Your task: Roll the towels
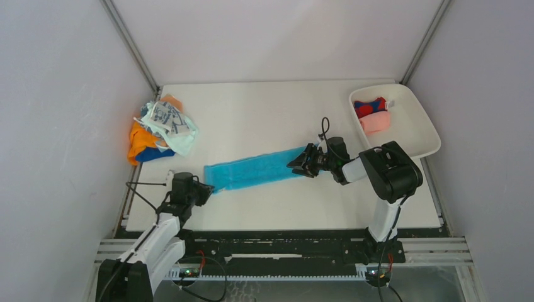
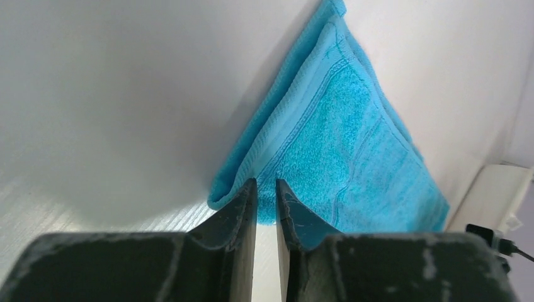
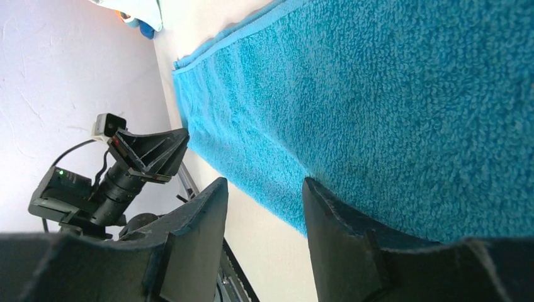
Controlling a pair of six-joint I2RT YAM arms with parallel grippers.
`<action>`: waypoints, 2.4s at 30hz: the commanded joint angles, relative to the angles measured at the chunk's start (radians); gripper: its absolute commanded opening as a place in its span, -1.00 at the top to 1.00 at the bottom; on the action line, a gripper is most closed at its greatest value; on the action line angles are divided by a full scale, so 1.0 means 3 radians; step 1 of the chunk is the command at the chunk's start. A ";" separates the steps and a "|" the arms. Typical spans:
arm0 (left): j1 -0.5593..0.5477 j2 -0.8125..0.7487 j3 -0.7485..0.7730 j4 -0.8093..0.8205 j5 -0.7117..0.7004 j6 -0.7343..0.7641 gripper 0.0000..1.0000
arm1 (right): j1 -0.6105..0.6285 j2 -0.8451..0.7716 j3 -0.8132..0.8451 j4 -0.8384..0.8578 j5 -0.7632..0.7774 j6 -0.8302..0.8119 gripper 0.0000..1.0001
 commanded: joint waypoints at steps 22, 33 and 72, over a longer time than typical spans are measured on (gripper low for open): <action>-0.0638 0.0316 0.0995 -0.0251 0.0379 0.0465 0.53 | -0.0008 -0.0265 0.0070 -0.0506 0.0190 -0.0372 0.02; -0.0566 0.1029 0.0759 -0.0424 -0.0027 0.0520 0.60 | -0.0033 -0.0252 0.0071 -0.0615 0.0266 -0.0456 0.02; -0.0399 0.1790 0.2114 -0.1435 -0.0882 0.1606 0.00 | -0.0500 -0.0095 0.2277 -0.4315 0.2080 -0.2731 -0.17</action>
